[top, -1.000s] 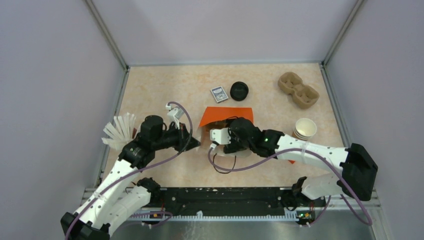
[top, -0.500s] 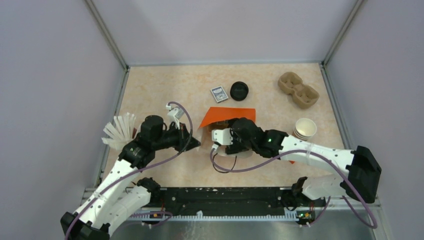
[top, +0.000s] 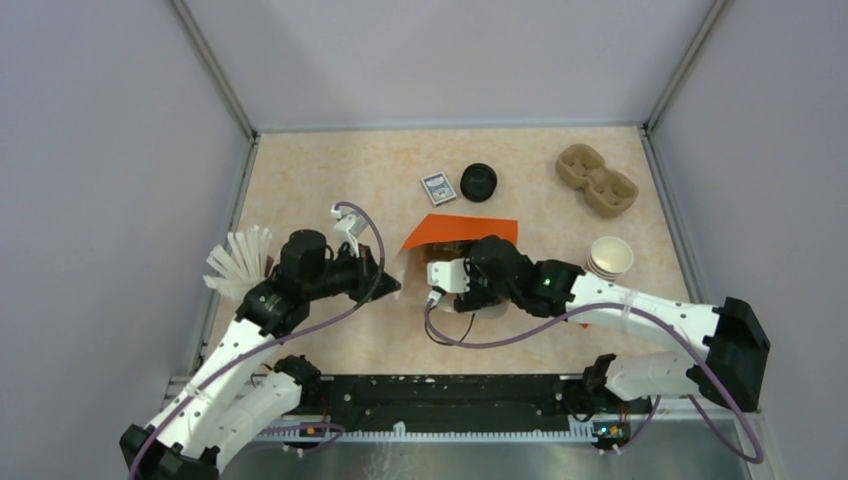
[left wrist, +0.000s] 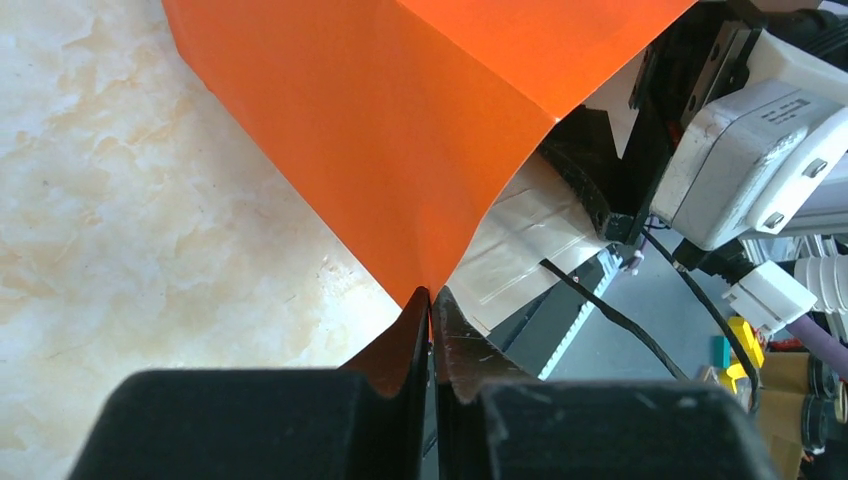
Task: Pack the takeout coffee
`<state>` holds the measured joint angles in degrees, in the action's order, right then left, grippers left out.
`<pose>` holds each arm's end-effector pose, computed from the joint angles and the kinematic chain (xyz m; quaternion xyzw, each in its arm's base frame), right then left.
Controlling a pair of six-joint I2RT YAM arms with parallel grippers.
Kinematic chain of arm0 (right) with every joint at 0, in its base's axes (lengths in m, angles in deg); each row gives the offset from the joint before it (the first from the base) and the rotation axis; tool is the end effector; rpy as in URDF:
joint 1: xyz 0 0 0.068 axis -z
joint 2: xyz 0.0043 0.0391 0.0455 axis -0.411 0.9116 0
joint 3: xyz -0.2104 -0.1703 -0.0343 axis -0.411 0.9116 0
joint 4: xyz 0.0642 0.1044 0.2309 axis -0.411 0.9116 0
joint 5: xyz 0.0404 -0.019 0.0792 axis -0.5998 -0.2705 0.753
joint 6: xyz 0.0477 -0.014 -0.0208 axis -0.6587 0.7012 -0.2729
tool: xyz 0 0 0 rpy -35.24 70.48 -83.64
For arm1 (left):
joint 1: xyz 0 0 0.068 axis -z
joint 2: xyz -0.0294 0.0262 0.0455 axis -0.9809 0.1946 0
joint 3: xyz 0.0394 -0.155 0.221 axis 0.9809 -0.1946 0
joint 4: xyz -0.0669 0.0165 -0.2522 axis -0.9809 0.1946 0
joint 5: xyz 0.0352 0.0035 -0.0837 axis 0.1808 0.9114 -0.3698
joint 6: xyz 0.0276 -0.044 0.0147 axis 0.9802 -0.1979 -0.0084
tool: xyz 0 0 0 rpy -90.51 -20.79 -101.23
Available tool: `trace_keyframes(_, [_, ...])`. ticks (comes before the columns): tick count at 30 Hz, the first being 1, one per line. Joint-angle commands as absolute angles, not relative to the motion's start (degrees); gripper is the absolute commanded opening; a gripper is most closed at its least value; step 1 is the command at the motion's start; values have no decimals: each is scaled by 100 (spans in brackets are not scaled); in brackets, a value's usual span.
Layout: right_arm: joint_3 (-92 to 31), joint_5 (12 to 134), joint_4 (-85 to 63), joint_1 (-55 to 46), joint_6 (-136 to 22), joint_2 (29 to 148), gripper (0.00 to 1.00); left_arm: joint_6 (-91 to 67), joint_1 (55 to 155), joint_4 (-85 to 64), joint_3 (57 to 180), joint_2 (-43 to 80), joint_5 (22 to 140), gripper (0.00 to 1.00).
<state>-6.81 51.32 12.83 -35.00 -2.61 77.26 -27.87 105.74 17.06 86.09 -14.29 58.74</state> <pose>0.1408 0.2197 0.2703 -0.6978 0.5816 -0.0707 0.4121 0.1389 -0.0910 0.2908 0.1358 0.8281 -0.4268 0.3370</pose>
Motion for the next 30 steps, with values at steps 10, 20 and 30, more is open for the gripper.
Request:
trace_keyframes(10, [-1246, 5833, 1030, -3556, -390, 8003, 92, -2629, 10583, 2154, 9192, -1820, 6671, 0])
trace_keyframes(20, [-1468, 6022, 1642, -3576, -566, 7837, 91, -2640, 10585, 2176, 9113, -1870, 6883, 0])
trace_keyframes(30, [-1448, 6094, 1627, -3589, -604, 7641, 86, -2648, 10586, 2158, 9169, -1830, 6910, 0])
